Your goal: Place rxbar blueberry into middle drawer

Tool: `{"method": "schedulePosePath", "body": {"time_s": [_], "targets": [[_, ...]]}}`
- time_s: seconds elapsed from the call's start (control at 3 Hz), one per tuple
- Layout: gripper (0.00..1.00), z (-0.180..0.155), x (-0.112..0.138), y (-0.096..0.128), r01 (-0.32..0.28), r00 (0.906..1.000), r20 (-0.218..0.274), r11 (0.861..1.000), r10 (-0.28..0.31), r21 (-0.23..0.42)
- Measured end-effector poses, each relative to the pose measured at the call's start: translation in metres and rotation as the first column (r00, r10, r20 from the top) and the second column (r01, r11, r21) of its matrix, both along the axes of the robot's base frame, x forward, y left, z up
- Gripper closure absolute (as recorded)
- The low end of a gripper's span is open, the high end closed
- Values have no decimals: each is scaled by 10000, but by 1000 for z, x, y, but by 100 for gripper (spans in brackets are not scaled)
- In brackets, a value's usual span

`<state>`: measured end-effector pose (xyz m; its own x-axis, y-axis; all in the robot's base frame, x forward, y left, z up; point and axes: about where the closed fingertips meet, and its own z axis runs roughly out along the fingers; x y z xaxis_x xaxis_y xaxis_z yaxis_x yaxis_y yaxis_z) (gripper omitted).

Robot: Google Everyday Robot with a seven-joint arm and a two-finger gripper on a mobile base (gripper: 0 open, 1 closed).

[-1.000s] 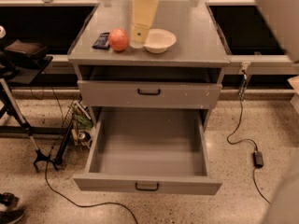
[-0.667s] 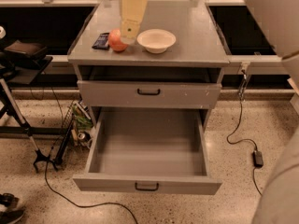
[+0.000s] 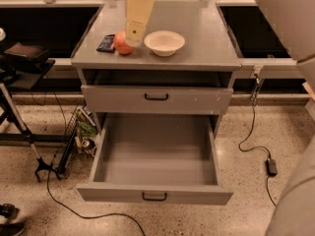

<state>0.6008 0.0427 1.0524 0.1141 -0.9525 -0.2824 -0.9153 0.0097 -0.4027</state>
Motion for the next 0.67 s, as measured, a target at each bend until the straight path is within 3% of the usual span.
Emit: {"method": "schedulePosePath", "body": {"time_s": [0.33,0.67], "targets": [[0,-27,23,32,1001,9949,-96,9947,-999,223],[0,-61,52,84,1918,9809,-445,9794,-1892,632]]}}
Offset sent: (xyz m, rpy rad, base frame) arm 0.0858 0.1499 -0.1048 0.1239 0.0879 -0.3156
